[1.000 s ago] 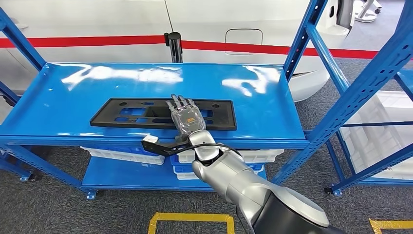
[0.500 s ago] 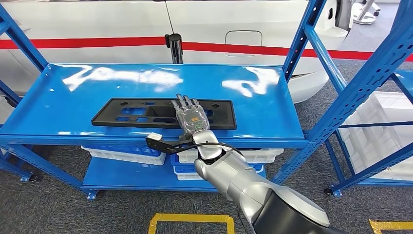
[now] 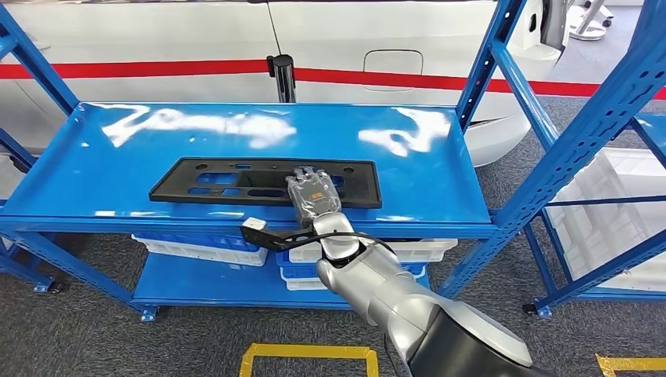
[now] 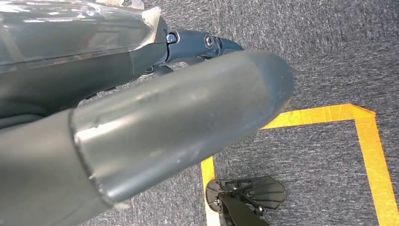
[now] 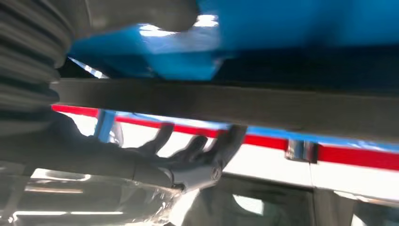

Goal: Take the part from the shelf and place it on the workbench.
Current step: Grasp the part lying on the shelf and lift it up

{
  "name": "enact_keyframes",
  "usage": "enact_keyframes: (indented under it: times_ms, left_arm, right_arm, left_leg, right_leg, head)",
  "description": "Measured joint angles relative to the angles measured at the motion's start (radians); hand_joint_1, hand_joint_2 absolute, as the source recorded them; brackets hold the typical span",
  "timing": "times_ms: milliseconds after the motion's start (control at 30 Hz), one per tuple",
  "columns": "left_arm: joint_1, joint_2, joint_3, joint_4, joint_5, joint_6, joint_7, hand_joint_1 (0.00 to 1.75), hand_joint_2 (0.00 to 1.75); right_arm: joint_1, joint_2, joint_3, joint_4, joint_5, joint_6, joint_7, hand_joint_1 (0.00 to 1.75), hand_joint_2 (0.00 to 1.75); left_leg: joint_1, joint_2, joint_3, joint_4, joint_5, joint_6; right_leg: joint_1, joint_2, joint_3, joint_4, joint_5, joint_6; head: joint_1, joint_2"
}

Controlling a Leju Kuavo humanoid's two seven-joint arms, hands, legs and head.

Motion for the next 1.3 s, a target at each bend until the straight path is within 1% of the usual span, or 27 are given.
enact_keyframes:
  times_ms: [200, 300, 333, 433, 500, 533, 567, 600, 633, 667, 700, 800, 933, 1100, 1200, 1300]
  left_arm:
    - [0.003, 0.0, 0.002, 0.0, 0.006, 0.006, -0.011, 0.0, 0.0]
    - [0.004, 0.0, 0.003, 0.0, 0.008, 0.008, -0.014, 0.0, 0.0]
    - [0.004, 0.0, 0.004, 0.0, 0.008, 0.008, -0.014, 0.0, 0.0]
    - [0.005, 0.0, 0.004, 0.0, 0.008, 0.01, -0.014, 0.0, 0.0]
    - [0.007, 0.0, 0.004, 0.0, 0.008, 0.011, -0.014, 0.0, 0.0]
    - [0.007, 0.0, 0.004, 0.0, 0.007, 0.012, -0.014, 0.0, 0.0]
    - [0.008, 0.0, 0.004, 0.0, 0.007, 0.012, -0.013, 0.0, 0.0]
    - [0.009, 0.0, 0.004, 0.0, 0.007, 0.012, -0.013, 0.0, 0.0]
    - [0.01, 0.0, 0.004, 0.0, 0.006, 0.012, -0.013, 0.0, 0.0]
    - [0.01, 0.0, 0.004, 0.0, 0.005, 0.012, -0.013, 0.0, 0.0]
    - [0.01, 0.0, 0.004, 0.0, 0.004, 0.013, -0.014, 0.0, 0.0]
    - [0.011, 0.0, 0.004, 0.0, 0.003, 0.014, -0.015, 0.0, 0.0]
    - [0.011, 0.0, 0.004, 0.0, 0.003, 0.018, -0.016, 0.0, 0.0]
    - [0.012, 0.0, 0.004, 0.0, 0.003, 0.02, -0.017, 0.0, 0.0]
    - [0.012, 0.0, 0.007, 0.0, 0.003, 0.021, -0.017, 0.0, 0.0]
    - [0.014, 0.0, 0.009, 0.0, 0.003, 0.021, -0.017, 0.0, 0.0]
  right_arm:
    - [0.0, 0.0, -0.005, 0.015, 0.041, -0.018, 0.027, 1.68, 1.75]
    - [0.0, -0.001, -0.017, 0.018, 0.048, -0.028, 0.046, 1.65, 1.75]
    - [0.0, -0.002, -0.025, 0.02, 0.049, -0.034, 0.052, 1.61, 1.75]
    - [-0.001, -0.007, -0.053, 0.025, 0.053, -0.052, 0.073, 1.42, 1.75]
    - [-0.001, -0.013, -0.074, 0.027, 0.058, -0.062, 0.08, 0.96, 1.75]
    - [-0.001, -0.016, -0.085, 0.028, 0.06, -0.066, 0.081, 0.8, 1.75]
    - [-0.001, -0.018, -0.096, 0.029, 0.065, -0.07, 0.081, 0.81, 1.75]
    - [-0.001, -0.02, -0.106, 0.03, 0.071, -0.073, 0.082, 1.1, 1.75]
    - [-0.001, -0.022, -0.114, 0.031, 0.079, -0.077, 0.085, 1.43, 1.75]
    - [-0.001, -0.025, -0.121, 0.033, 0.088, -0.081, 0.088, 1.67, 1.75]
    - [-0.001, -0.027, -0.125, 0.033, 0.096, -0.085, 0.092, 1.75, 1.75]
    - [0.001, -0.031, -0.137, 0.034, 0.11, -0.104, 0.092, 1.75, 1.75]
    - [0.006, -0.032, -0.164, 0.035, 0.114, -0.154, 0.051, 1.75, 1.75]
    - [0.007, -0.032, -0.188, 0.034, 0.11, -0.188, 0.019, 1.75, 1.75]
    - [0.007, -0.031, -0.22, 0.018, 0.103, -0.248, -0.046, 1.75, 1.75]
    - [0.006, -0.03, -0.283, -0.037, 0.137, -0.281, -0.127, 1.75, 1.75]
  left_leg:
    - [0.0, 0.0, -0.006, 0.0, 0.004, 0.0]
    - [0.0, 0.0, -0.008, 0.0, 0.003, -0.001]
    - [0.0, 0.0, -0.009, 0.0, 0.003, -0.001]
    - [0.0, 0.0, -0.01, 0.0, 0.003, -0.001]
    - [0.0, 0.0, -0.01, 0.0, 0.002, -0.001]
    - [0.0, 0.0, -0.01, 0.0, 0.002, -0.001]
    - [0.0, 0.0, -0.01, 0.0, 0.002, -0.001]
    - [0.0, 0.0, -0.01, 0.0, 0.002, -0.001]
    - [0.0, 0.0, -0.01, 0.0, 0.002, -0.001]
    - [0.0, 0.0, -0.01, 0.0, 0.002, -0.001]
    - [0.0, 0.0, -0.01, 0.0, 0.002, -0.001]
    - [0.0, 0.0, -0.01, 0.0, 0.002, -0.001]
    - [0.0, 0.0, -0.012, 0.0, 0.002, -0.001]
    - [0.0, 0.001, -0.014, 0.0, 0.002, -0.001]
    - [0.0, 0.001, -0.015, 0.0, 0.003, -0.001]
    - [0.0, 0.001, -0.016, 0.0, 0.003, -0.001]
  right_leg:
    - [0.0, 0.0, -0.003, 0.001, 0.004, 0.002]
    - [0.0, 0.0, -0.004, 0.001, 0.003, 0.002]
    - [0.0, 0.0, -0.005, 0.001, 0.003, 0.002]
    - [0.0, 0.0, -0.006, 0.0, 0.003, 0.002]
    - [0.0, 0.0, -0.007, 0.0, 0.003, 0.002]
    - [0.0, 0.0, -0.007, 0.0, 0.003, 0.002]
    - [0.0, 0.0, -0.007, 0.0, 0.003, 0.002]
    - [0.0, 0.0, -0.007, 0.0, 0.003, 0.002]
    - [0.0, 0.0, -0.007, 0.0, 0.003, 0.002]
    - [0.0, 0.0, -0.007, 0.0, 0.003, 0.002]
    - [0.0, 0.0, -0.007, 0.0, 0.003, 0.002]
    - [0.0, 0.0, -0.007, 0.0, 0.003, 0.002]
    - [0.0, 0.0, -0.008, 0.0, 0.003, 0.002]
    - [0.0, 0.0, -0.01, 0.001, 0.003, 0.002]
    - [0.0, 0.0, -0.011, 0.001, 0.003, 0.002]
    - [0.0, 0.0, -0.012, 0.001, 0.003, 0.002]
  head:
    - [0.0, 0.0]
    - [0.0, 0.0]
    - [0.0, 0.0]
    - [0.0, 0.0]
    - [0.0, 0.0]
    - [0.0, 0.0]
    - [0.0, 0.0]
    - [0.0, 0.0]
    - [0.0, 0.0]
    - [0.0, 0.0]
    - [0.0, 0.0]
    - [0.0, 0.0]
    - [0.0, 0.0]
    - [0.0, 0.0]
    - [0.0, 0.0]
    - [0.0, 0.0]
